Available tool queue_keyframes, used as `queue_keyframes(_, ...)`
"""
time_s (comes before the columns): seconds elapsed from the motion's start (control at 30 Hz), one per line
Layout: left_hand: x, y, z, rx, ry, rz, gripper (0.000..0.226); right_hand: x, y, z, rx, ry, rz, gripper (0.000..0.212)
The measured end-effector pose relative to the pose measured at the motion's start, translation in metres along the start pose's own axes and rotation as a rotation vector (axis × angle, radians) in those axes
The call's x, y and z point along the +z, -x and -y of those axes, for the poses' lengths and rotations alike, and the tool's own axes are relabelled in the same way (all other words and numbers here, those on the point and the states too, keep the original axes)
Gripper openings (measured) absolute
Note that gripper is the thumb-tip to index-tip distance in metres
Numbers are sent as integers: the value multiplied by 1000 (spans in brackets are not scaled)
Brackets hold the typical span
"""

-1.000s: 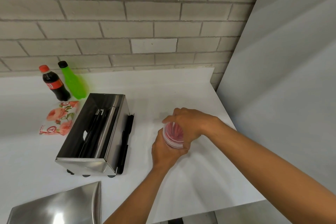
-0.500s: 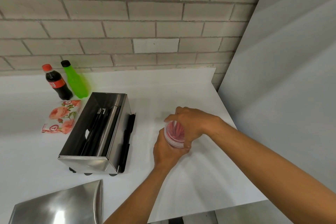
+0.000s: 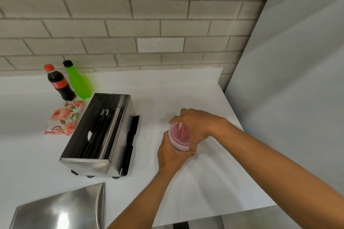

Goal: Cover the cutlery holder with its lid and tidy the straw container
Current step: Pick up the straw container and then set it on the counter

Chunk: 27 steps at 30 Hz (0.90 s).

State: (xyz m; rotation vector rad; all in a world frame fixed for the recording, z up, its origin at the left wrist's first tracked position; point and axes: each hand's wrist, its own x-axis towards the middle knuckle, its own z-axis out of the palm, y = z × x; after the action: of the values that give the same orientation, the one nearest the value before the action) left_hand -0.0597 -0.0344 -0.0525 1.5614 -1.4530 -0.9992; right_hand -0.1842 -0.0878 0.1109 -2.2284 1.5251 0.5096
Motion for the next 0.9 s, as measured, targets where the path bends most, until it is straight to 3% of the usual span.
queue_keyframes(0.4,4,4,5,-47,69,-53,106,-5,-6,5,-67,94,-60,120)
queue_keyframes(0.63,3,-1,-2,21,1,32,107,-5,-6,2,-12,100,-12,127)
queue_keyframes(0.77,-14,8,-6,29,-6,71,134,-8,-6,2,-50,25,-40,136)
queue_keyframes(0.9,-42,32,1,5,-129,80,132,-22,-3,15,-152,-130,-111,108)
